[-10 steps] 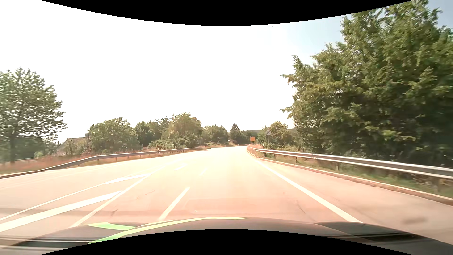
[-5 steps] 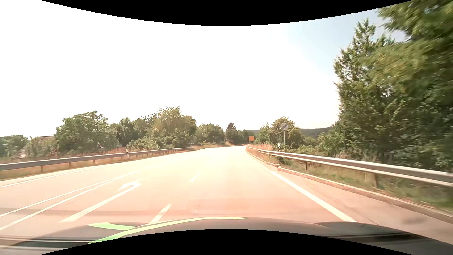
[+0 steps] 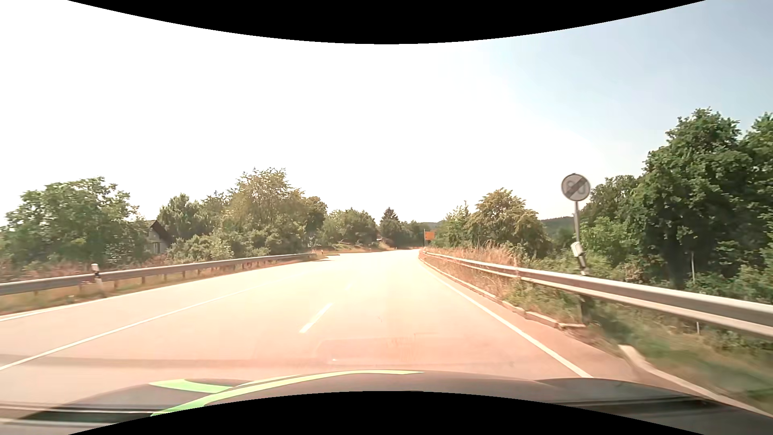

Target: Follow the waypoints while adhering to traffic rules and regulations

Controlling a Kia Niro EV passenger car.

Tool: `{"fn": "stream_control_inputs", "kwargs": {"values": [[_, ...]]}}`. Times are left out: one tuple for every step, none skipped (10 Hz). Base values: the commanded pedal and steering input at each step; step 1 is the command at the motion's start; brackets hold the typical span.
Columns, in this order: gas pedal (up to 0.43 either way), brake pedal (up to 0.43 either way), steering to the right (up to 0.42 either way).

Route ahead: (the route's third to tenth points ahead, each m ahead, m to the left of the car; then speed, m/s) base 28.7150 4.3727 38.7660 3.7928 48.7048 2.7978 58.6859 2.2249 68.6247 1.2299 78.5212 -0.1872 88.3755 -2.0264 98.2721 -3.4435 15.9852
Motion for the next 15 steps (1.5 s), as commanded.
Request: {"fn": "stream_control_inputs", "kwargs": {"values": [[0.047,0.000,0.006],[0.047,0.000,0.006],[0.047,0.000,0.006],[0.047,0.000,0.006],[0.047,0.000,0.006],[0.047,0.000,0.006],[0.047,0.000,0.006],[0.047,0.000,0.006],[0.047,0.000,0.006],[0.047,0.000,0.006],[0.047,0.000,0.006],[0.047,0.000,0.006],[0.047,0.000,0.006],[0.047,0.000,0.006],[0.047,0.000,0.006]]}}
